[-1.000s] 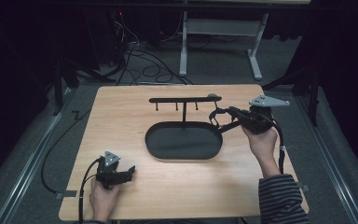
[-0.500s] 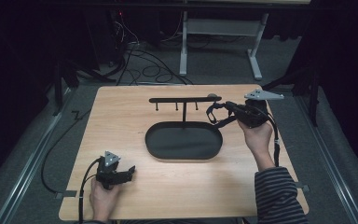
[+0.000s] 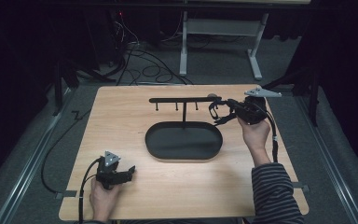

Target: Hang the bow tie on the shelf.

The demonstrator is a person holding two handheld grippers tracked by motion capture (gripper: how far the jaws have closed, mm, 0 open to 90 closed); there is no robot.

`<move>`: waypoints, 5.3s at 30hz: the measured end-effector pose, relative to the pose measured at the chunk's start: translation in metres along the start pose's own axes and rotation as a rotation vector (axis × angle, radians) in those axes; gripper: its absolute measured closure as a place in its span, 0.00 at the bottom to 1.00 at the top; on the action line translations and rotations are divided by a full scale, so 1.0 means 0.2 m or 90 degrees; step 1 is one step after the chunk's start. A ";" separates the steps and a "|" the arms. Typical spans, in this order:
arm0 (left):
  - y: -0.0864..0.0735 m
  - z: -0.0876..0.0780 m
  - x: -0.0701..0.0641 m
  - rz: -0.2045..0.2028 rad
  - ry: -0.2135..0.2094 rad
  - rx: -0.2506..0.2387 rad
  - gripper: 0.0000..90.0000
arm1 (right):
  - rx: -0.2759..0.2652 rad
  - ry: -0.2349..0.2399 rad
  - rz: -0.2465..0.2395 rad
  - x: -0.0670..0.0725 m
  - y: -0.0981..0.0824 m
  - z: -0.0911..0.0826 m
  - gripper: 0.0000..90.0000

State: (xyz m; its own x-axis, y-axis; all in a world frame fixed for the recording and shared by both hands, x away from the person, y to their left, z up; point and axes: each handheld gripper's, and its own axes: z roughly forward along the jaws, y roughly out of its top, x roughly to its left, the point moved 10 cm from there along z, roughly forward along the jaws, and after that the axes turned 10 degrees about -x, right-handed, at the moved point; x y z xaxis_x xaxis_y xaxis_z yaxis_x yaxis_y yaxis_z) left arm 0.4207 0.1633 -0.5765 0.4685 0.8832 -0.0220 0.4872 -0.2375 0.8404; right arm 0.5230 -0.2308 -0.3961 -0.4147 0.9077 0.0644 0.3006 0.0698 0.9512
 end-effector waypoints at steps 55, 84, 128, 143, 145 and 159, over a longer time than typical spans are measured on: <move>0.00 0.00 0.00 0.000 0.000 0.000 0.20 | -0.006 0.014 0.025 -0.06 -0.13 -0.23 0.64; 0.00 0.00 0.00 0.001 -0.001 0.001 0.20 | -0.030 -0.002 0.029 -0.07 -0.21 -0.51 0.63; 0.00 0.00 0.00 0.000 0.000 0.000 0.20 | -0.010 0.030 0.074 0.05 -0.50 -0.53 0.63; 0.00 0.00 0.00 0.000 0.000 0.000 0.20 | 0.017 0.029 0.072 0.10 -0.59 -0.47 0.63; 0.00 0.00 0.00 0.000 0.000 0.000 0.20 | 0.018 0.030 0.070 0.10 -0.60 -0.47 0.63; 0.00 0.00 0.00 0.000 0.000 0.000 0.20 | 0.043 0.020 0.064 0.10 -0.67 -0.42 0.63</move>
State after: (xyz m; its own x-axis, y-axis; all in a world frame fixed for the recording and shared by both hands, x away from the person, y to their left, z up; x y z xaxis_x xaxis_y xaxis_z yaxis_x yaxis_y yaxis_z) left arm 0.4207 0.1633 -0.5766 0.4688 0.8830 -0.0222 0.4874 -0.2377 0.8402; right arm 0.4033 -0.2567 -0.4968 -0.4062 0.8980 0.1694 0.3985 0.0073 0.9171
